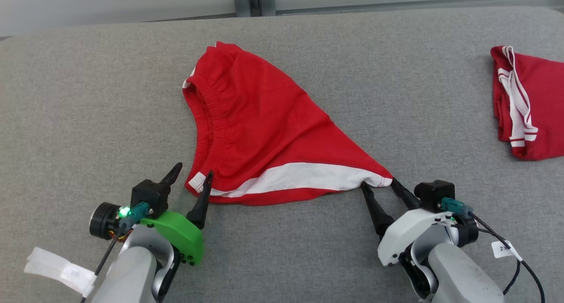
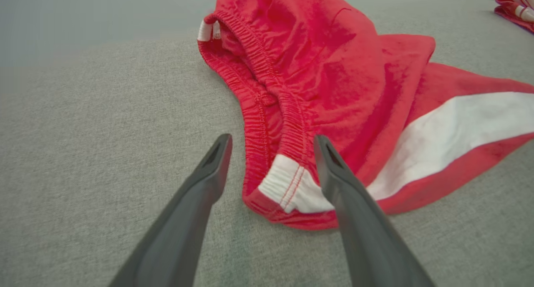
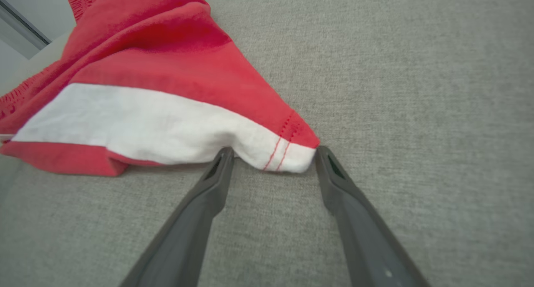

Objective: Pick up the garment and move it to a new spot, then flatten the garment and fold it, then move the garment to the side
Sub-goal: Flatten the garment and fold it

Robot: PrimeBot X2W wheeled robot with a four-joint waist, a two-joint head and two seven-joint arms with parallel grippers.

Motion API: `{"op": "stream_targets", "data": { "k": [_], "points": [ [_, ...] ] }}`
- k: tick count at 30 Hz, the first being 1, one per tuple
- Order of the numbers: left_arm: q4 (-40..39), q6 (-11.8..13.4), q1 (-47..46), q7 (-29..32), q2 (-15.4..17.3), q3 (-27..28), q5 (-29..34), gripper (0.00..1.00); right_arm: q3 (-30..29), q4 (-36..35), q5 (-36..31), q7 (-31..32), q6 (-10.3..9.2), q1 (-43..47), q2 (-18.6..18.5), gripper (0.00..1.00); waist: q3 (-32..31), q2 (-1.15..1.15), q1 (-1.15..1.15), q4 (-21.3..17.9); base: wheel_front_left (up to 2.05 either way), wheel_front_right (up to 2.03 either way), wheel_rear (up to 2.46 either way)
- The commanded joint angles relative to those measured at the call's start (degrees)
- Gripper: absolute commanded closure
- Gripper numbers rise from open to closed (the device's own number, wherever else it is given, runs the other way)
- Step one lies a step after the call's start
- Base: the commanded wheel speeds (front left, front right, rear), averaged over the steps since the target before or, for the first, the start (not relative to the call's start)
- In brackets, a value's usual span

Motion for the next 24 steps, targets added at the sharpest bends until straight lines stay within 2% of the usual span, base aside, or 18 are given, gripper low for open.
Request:
{"op": "stream_targets", "data": {
  "k": [1,14,18,24],
  "points": [
    [0.61,0.05,-1.20,-0.24,0.69,-0.47,-1.01,0.00,0.68,0.99,0.63,-0.35,-0.02,-0.67,-0.02,0.00,1.09,0.00,0.00,-0.26,0.00,0.00,0.00],
    [5.32,0.05,-3.93,-0.36,3.43,-4.47,-4.96,0.00,4.65,5.05,3.53,-3.77,-0.02,-3.65,-0.83,0.00,1.20,0.00,0.00,-0.96,0.00,0.00,0.00],
    [3.98,0.05,-3.44,0.35,4.24,-7.16,-7.18,0.00,5.07,5.86,4.04,-4.24,-0.05,-3.74,-1.17,0.00,0.80,0.00,0.00,-0.96,0.00,0.00,0.00],
    [-0.41,0.05,-2.80,3.20,7.44,-11.91,-12.71,0.00,5.83,6.78,4.52,-4.77,-0.05,-3.68,-1.53,0.00,0.18,0.00,0.00,-0.95,0.00,0.00,0.00]
  ]
}}
